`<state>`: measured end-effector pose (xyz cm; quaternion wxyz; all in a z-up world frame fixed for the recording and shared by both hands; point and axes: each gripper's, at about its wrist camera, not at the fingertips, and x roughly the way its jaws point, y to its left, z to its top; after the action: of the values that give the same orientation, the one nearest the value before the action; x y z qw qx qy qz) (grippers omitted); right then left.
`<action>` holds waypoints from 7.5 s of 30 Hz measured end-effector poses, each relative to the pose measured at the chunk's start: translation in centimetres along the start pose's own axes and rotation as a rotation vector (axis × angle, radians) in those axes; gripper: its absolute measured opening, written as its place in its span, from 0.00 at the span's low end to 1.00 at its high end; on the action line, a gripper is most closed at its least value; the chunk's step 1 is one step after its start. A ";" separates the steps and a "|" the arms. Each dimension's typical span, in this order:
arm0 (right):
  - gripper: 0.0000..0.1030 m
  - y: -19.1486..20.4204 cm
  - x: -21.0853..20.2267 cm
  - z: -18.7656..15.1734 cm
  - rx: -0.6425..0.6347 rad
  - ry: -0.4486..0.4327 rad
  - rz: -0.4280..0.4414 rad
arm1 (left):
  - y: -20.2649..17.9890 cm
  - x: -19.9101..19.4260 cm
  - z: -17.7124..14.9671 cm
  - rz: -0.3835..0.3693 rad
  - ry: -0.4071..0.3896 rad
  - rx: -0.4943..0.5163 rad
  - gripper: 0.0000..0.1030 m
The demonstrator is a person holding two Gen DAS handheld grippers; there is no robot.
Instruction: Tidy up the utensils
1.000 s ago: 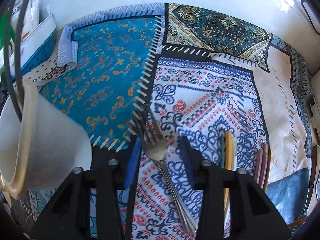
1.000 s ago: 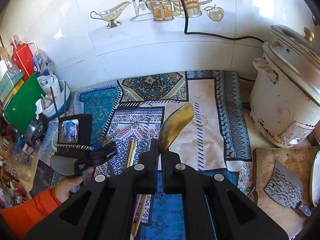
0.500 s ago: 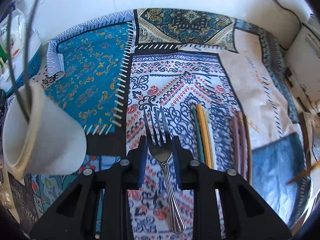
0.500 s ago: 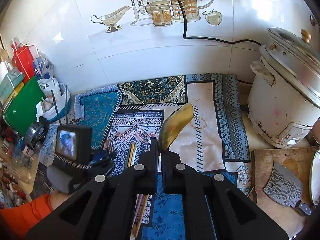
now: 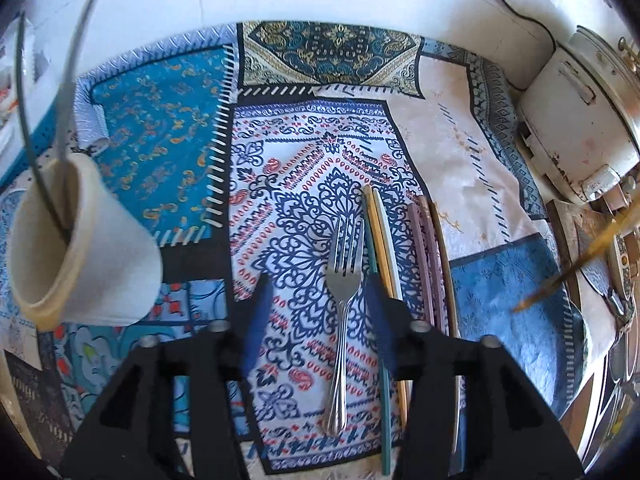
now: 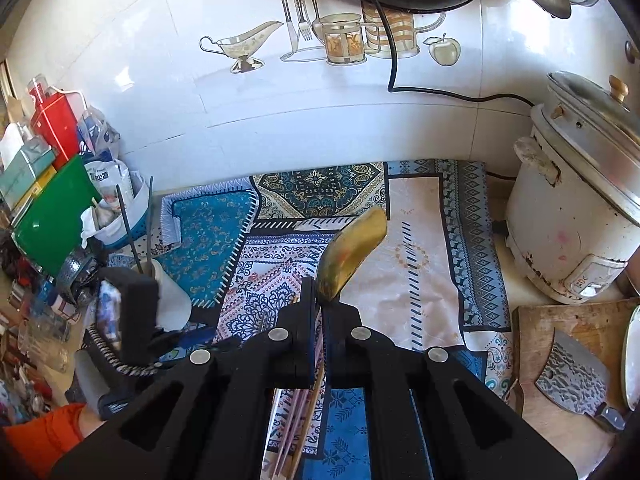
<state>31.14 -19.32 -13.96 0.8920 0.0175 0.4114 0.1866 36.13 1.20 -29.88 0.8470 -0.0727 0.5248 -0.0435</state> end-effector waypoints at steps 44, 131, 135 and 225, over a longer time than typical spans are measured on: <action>0.03 2.3 -0.2 0.7 -0.034 -0.017 0.029 | 0.9 -11.2 -3.4 0.054 -0.332 -0.100 0.21; 0.20 13.2 5.7 4.0 -0.170 0.116 0.079 | 10.0 -16.6 3.9 0.057 -0.341 -0.096 0.28; 0.20 11.0 4.4 3.5 -0.148 0.105 0.062 | 7.0 -16.4 3.6 0.060 -0.344 -0.049 0.35; 0.21 -4.8 10.2 -7.7 0.077 0.434 0.022 | -4.7 5.9 3.5 -0.136 0.180 0.044 0.04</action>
<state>32.99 -21.23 -27.38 0.7790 0.0154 0.6006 0.1797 41.93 -4.00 -32.74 0.7929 -0.0851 0.5916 -0.1188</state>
